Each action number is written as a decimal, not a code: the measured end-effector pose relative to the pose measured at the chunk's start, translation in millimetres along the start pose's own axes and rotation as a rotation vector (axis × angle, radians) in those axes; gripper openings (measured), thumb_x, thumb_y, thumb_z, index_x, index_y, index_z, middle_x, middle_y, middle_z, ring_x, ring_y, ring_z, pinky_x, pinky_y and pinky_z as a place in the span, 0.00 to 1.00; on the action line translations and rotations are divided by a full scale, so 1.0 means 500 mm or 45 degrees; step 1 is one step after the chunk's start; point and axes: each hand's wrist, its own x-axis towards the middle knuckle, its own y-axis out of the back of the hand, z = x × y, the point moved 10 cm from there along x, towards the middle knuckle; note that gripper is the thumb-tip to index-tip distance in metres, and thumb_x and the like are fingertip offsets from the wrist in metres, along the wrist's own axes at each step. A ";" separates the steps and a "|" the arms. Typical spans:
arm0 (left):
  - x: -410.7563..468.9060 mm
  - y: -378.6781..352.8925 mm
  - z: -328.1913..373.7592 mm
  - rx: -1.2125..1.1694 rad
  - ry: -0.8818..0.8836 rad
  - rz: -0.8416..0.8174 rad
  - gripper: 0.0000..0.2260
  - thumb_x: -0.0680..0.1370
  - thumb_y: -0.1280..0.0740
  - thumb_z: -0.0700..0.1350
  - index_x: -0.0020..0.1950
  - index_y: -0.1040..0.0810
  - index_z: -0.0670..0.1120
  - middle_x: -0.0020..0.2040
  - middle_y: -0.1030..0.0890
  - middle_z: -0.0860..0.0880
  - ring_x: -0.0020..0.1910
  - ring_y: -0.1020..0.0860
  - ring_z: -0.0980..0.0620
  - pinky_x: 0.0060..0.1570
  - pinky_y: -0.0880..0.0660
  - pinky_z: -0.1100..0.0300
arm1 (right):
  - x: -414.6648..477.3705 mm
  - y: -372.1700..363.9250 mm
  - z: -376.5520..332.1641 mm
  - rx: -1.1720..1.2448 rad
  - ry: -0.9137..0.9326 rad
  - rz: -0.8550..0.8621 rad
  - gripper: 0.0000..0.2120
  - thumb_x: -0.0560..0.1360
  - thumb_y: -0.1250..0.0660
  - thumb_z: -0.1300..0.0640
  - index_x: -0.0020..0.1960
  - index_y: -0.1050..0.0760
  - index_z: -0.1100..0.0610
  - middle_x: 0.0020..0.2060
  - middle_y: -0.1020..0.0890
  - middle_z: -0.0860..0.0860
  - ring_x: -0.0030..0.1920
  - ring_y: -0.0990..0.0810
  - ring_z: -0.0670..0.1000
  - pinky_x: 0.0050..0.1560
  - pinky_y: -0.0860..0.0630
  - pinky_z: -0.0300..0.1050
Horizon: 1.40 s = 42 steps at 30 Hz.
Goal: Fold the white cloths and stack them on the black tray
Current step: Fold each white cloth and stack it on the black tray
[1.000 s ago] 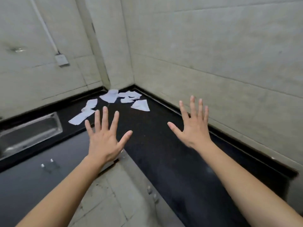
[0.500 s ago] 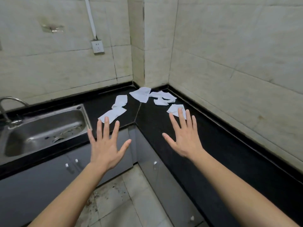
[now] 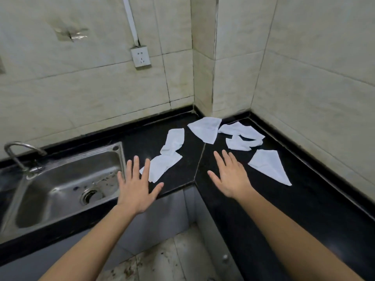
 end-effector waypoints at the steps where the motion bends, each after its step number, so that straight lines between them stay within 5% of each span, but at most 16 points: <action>1: 0.031 -0.006 -0.005 -0.004 0.009 -0.018 0.41 0.74 0.59 0.72 0.82 0.59 0.51 0.81 0.62 0.43 0.80 0.62 0.42 0.75 0.54 0.37 | 0.043 -0.009 -0.008 0.013 0.019 -0.028 0.34 0.82 0.51 0.38 0.82 0.54 0.53 0.81 0.46 0.56 0.80 0.48 0.58 0.76 0.42 0.56; 6: 0.134 -0.080 -0.027 -0.035 0.021 -0.142 0.34 0.80 0.44 0.64 0.80 0.44 0.47 0.81 0.50 0.41 0.80 0.54 0.41 0.75 0.47 0.40 | 0.198 -0.096 -0.069 0.005 0.144 -0.201 0.30 0.84 0.46 0.45 0.81 0.50 0.54 0.79 0.41 0.56 0.78 0.42 0.57 0.71 0.34 0.55; 14: 0.284 -0.257 -0.059 -0.004 -0.065 -0.389 0.25 0.79 0.39 0.61 0.70 0.29 0.48 0.68 0.28 0.46 0.67 0.31 0.45 0.63 0.31 0.49 | 0.345 -0.270 -0.176 0.022 0.298 -0.414 0.26 0.83 0.44 0.57 0.80 0.45 0.56 0.79 0.41 0.55 0.77 0.41 0.58 0.72 0.35 0.55; 23: 0.402 -0.437 -0.070 -0.170 -0.354 -0.566 0.15 0.77 0.35 0.55 0.55 0.24 0.45 0.53 0.23 0.47 0.52 0.23 0.45 0.46 0.27 0.53 | 0.468 -0.447 -0.246 -0.118 0.240 -0.660 0.34 0.78 0.37 0.65 0.80 0.45 0.58 0.81 0.47 0.55 0.79 0.45 0.59 0.73 0.37 0.57; 25: 0.430 -0.453 -0.081 -0.272 -0.403 -0.573 0.09 0.76 0.34 0.50 0.49 0.23 0.44 0.48 0.22 0.46 0.47 0.22 0.44 0.42 0.29 0.54 | 0.487 -0.465 -0.273 -0.082 0.266 -0.561 0.30 0.69 0.26 0.64 0.70 0.27 0.58 0.70 0.27 0.58 0.69 0.27 0.62 0.61 0.25 0.57; 26: 0.441 -0.459 -0.087 -0.299 -0.427 -0.587 0.08 0.75 0.34 0.48 0.46 0.23 0.44 0.46 0.21 0.46 0.45 0.22 0.44 0.40 0.30 0.55 | 0.493 -0.473 -0.274 -0.128 0.258 -0.524 0.26 0.61 0.20 0.63 0.59 0.19 0.57 0.57 0.18 0.56 0.56 0.19 0.61 0.50 0.20 0.53; 28: 0.460 -0.462 -0.095 -0.319 -0.460 -0.616 0.07 0.74 0.35 0.47 0.45 0.22 0.44 0.44 0.20 0.46 0.44 0.21 0.44 0.39 0.31 0.56 | 0.494 -0.474 -0.263 -0.265 0.232 -0.441 0.17 0.52 0.17 0.61 0.37 0.18 0.52 0.36 0.20 0.51 0.37 0.19 0.55 0.36 0.23 0.46; 30: 0.481 -0.454 -0.100 -0.320 -0.476 -0.621 0.07 0.74 0.35 0.47 0.46 0.22 0.44 0.44 0.19 0.46 0.44 0.20 0.44 0.40 0.29 0.56 | 0.491 -0.470 -0.250 -0.269 0.212 -0.421 0.14 0.53 0.17 0.59 0.32 0.21 0.51 0.32 0.23 0.49 0.34 0.22 0.53 0.34 0.25 0.45; 33: 0.522 -0.423 -0.100 -0.367 -0.495 -0.567 0.05 0.74 0.34 0.45 0.46 0.21 0.45 0.43 0.18 0.47 0.43 0.19 0.44 0.40 0.26 0.55 | 0.484 -0.430 -0.222 -0.157 0.077 -0.472 0.05 0.68 0.23 0.53 0.41 0.18 0.51 0.41 0.21 0.49 0.43 0.21 0.54 0.44 0.24 0.48; 35: 0.550 -0.395 -0.084 -0.409 -0.538 -0.535 0.05 0.75 0.31 0.47 0.46 0.19 0.47 0.44 0.18 0.48 0.44 0.19 0.45 0.40 0.25 0.55 | 0.477 -0.392 -0.195 -0.002 -0.024 -0.458 0.09 0.79 0.34 0.51 0.52 0.19 0.54 0.51 0.21 0.52 0.54 0.23 0.55 0.54 0.27 0.50; 42: 0.613 -0.274 0.030 -0.700 -0.641 -0.489 0.07 0.79 0.32 0.52 0.51 0.14 0.55 0.48 0.20 0.53 0.50 0.24 0.52 0.48 0.26 0.55 | 0.409 -0.235 -0.058 0.405 -0.338 -0.181 0.10 0.82 0.38 0.50 0.56 0.19 0.51 0.55 0.19 0.48 0.57 0.24 0.51 0.56 0.25 0.46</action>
